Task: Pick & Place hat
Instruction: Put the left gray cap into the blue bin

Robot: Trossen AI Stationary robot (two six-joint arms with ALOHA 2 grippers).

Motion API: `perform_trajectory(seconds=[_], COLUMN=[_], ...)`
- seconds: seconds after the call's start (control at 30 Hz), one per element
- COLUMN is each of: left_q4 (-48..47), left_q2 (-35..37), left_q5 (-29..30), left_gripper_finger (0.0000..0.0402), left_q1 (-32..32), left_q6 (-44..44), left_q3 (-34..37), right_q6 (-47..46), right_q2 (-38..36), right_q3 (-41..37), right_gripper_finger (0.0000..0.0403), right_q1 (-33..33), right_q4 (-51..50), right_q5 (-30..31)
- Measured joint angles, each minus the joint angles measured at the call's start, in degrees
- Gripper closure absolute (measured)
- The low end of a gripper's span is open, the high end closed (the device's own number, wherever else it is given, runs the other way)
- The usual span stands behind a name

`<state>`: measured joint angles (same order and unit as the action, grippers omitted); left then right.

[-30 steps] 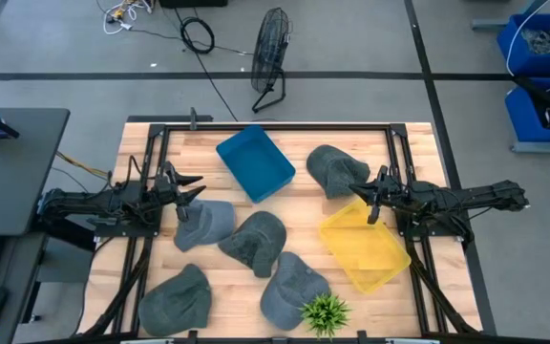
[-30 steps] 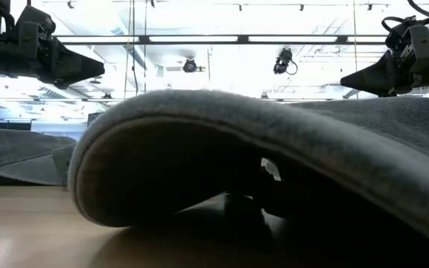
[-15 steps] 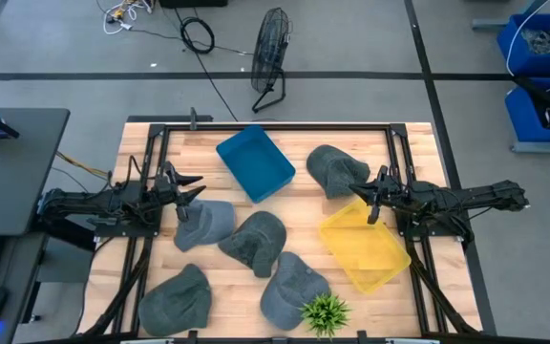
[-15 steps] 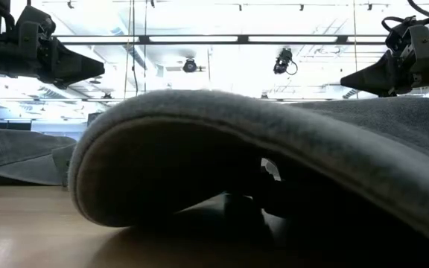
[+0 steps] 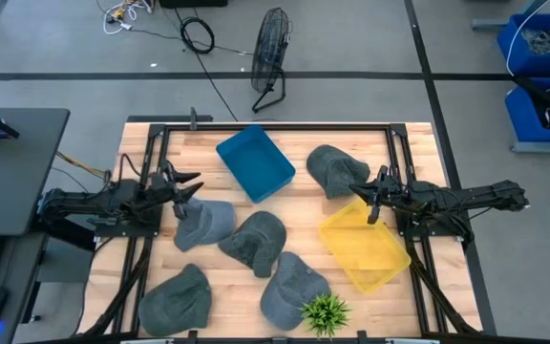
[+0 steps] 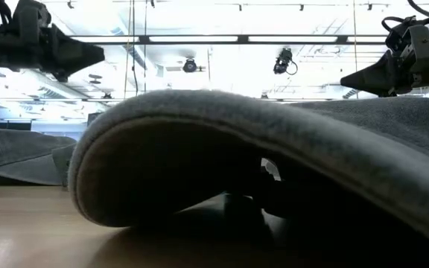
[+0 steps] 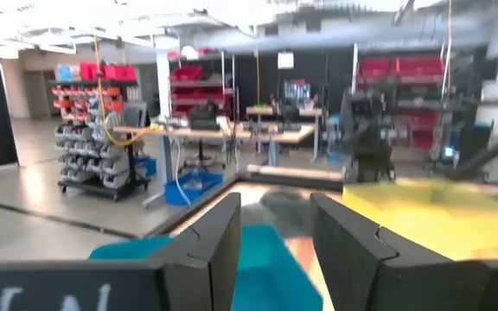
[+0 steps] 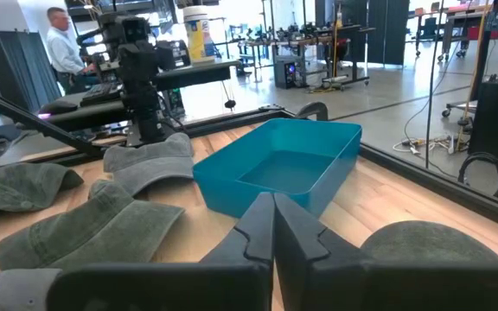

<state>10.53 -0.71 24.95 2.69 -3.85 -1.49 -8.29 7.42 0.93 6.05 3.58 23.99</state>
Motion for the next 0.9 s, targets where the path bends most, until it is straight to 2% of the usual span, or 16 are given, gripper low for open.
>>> perform_trajectory(seconds=[0.13, 0.5, 0.9], left_q4=[4.3, 8.1, 9.6], left_q2=[0.0, 0.0, 0.0], left_q5=[0.0, 0.0, -2.2], left_gripper_finger=[0.0259, 0.0259, 0.0259], left_q1=[0.0, 0.0, 0.0], left_q6=[-0.3, -3.2, -0.7], left_q3=[0.0, 0.0, 0.0], right_q6=[0.0, 0.0, 0.0], right_q2=[0.0, 0.0, 0.0], right_q3=[0.0, 0.0, 0.0], right_gripper_finger=[0.0397, 0.0397, 0.0397], right_q1=[0.0, 0.0, 0.0], right_q4=[0.0, 0.0, 0.0], right_q5=[0.0, 0.0, 0.0])
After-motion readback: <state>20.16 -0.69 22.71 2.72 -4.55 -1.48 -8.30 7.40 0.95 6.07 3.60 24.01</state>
